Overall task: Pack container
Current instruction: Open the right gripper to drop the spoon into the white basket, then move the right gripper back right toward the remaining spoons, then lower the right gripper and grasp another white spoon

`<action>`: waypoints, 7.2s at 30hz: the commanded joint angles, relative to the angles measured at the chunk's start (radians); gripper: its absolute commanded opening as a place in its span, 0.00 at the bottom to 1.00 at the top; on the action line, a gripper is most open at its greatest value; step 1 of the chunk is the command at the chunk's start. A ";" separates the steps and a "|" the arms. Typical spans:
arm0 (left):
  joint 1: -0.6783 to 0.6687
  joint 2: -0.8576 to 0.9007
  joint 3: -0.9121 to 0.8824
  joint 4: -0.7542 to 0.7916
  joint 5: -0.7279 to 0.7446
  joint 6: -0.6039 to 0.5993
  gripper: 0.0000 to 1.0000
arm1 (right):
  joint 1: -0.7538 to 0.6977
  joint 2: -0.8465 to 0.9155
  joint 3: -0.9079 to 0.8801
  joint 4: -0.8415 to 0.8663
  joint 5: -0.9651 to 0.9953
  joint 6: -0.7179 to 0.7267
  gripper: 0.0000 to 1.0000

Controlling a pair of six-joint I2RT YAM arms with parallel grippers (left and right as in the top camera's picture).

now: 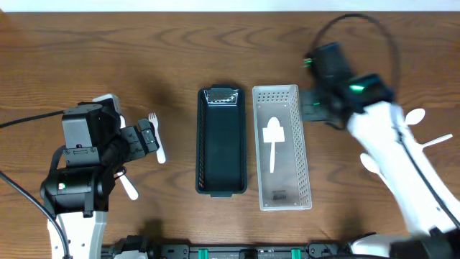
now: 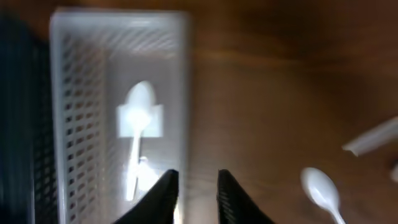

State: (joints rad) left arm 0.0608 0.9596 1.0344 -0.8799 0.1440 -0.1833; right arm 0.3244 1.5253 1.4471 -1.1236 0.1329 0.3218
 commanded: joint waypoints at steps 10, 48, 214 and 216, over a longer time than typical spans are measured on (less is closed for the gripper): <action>0.000 0.001 0.017 -0.002 0.002 0.006 0.98 | -0.094 -0.020 -0.185 -0.157 -0.081 0.068 0.21; 0.000 0.001 0.017 -0.002 0.002 0.006 0.98 | -0.150 -0.030 -0.270 0.165 0.039 0.004 0.40; 0.000 0.034 0.017 -0.013 -0.006 0.006 0.98 | -0.669 0.215 -0.566 0.448 -0.081 -0.586 0.01; 0.000 0.034 0.017 -0.013 -0.006 0.006 0.98 | -0.652 0.204 -0.517 0.426 -0.081 -0.564 0.01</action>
State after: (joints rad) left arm 0.0608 0.9913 1.0344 -0.8909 0.1436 -0.1833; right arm -0.3527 1.6997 0.8906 -0.6884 0.0639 -0.2939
